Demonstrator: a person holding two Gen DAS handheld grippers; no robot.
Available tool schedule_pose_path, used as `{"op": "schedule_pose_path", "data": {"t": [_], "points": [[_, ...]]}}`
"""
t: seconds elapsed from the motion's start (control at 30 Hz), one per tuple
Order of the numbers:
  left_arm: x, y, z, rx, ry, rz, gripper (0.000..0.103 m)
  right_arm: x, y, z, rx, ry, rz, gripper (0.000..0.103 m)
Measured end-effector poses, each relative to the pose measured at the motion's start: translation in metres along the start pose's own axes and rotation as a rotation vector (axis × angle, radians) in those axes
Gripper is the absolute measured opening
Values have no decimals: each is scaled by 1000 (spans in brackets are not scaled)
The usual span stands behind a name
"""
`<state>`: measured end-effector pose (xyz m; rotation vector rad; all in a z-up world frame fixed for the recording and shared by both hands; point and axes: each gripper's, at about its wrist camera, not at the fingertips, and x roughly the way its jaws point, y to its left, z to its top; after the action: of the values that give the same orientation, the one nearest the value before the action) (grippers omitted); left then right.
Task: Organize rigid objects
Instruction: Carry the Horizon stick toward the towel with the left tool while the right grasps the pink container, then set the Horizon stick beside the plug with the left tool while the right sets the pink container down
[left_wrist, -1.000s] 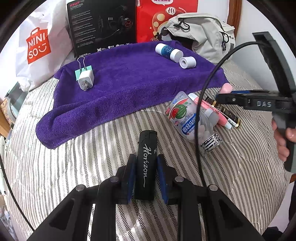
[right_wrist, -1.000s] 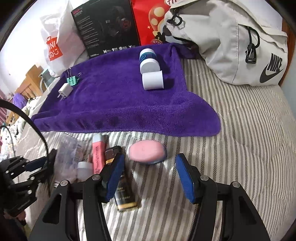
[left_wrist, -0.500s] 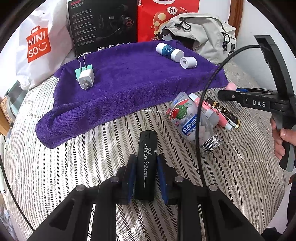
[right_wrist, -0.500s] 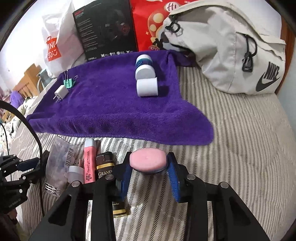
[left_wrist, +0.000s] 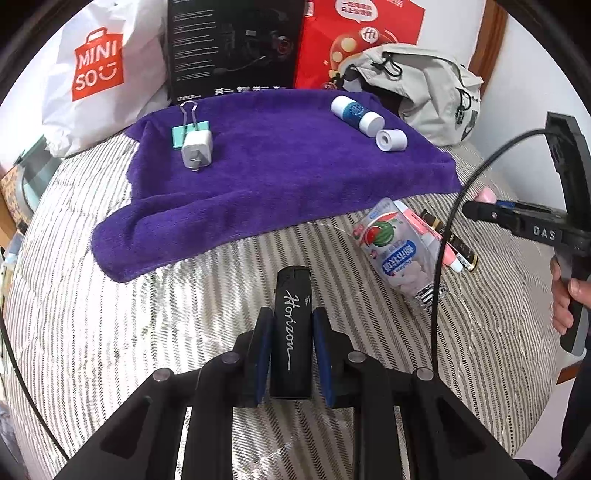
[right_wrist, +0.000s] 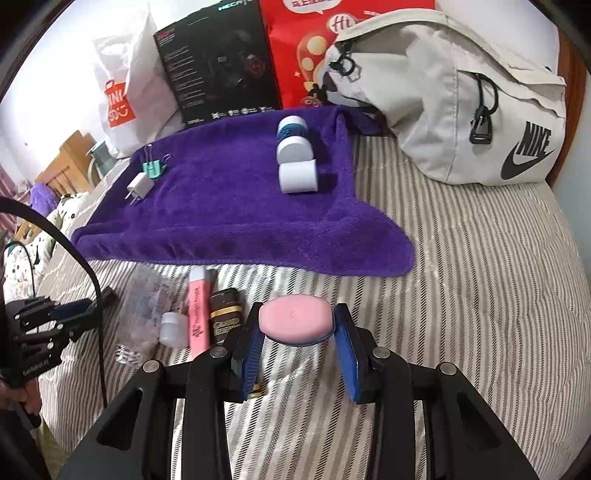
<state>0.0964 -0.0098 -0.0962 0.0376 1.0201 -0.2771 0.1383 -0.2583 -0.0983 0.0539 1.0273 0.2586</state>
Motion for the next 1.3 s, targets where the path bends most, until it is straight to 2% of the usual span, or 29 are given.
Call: {"op": "schedule_pose_path", "data": {"t": [0.17, 0.43, 0.63, 0.77, 0.93, 1.3], "points": [[7, 1, -3, 14, 26, 19, 21, 4, 4, -2, -7, 12, 11, 37], [9, -14, -5, 93, 16, 101, 21, 6, 10, -3, -27, 27, 17, 37], [7, -9, -4, 66, 26, 76, 21, 5, 13, -2, -30, 32, 24, 37], [3, -6, -4, 34, 22, 23, 21, -3, 14, 1, -45, 18, 25, 37], [-9, -2, 5, 26, -5, 16, 21, -9, 15, 10, -52, 7, 42, 37], [-23, 26, 44, -24, -59, 23, 21, -2, 14, 59, -67, -32, 66, 37]]}}
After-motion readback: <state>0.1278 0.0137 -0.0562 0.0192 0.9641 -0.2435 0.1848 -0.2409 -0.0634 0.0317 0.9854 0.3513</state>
